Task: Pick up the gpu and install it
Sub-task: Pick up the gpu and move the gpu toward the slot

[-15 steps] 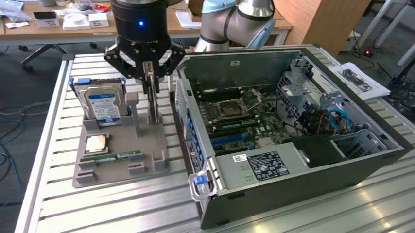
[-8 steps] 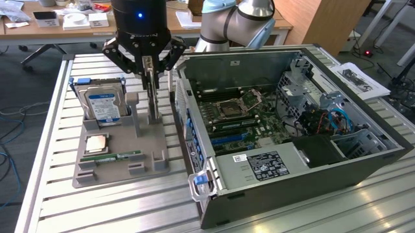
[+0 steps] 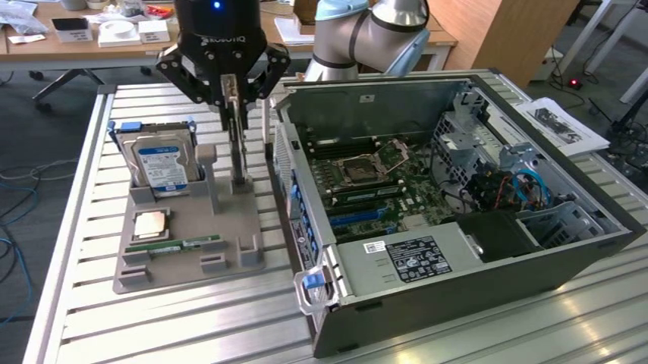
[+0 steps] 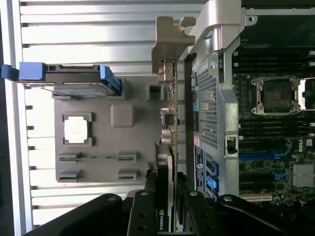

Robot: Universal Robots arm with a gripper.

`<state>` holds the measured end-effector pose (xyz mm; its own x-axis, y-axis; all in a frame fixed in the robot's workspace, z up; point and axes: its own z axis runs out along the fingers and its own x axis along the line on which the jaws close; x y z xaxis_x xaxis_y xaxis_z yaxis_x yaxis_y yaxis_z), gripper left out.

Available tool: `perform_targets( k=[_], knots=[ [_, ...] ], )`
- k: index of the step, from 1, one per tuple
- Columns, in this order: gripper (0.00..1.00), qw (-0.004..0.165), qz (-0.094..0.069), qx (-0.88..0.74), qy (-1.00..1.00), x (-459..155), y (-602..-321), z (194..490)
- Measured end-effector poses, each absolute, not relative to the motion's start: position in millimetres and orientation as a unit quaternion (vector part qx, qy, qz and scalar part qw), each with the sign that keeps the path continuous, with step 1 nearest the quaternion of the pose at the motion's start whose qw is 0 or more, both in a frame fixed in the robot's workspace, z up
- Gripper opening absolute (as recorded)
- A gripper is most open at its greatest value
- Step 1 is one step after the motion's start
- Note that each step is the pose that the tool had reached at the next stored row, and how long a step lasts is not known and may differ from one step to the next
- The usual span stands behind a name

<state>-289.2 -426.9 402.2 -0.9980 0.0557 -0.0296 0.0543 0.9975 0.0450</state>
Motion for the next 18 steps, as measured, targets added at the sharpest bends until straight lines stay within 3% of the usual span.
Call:
perform_targets(
  k=[18],
  knots=[
    [0.27, 0.016, 0.022, 0.028, 0.999, -289, -427, 427]
  ],
)
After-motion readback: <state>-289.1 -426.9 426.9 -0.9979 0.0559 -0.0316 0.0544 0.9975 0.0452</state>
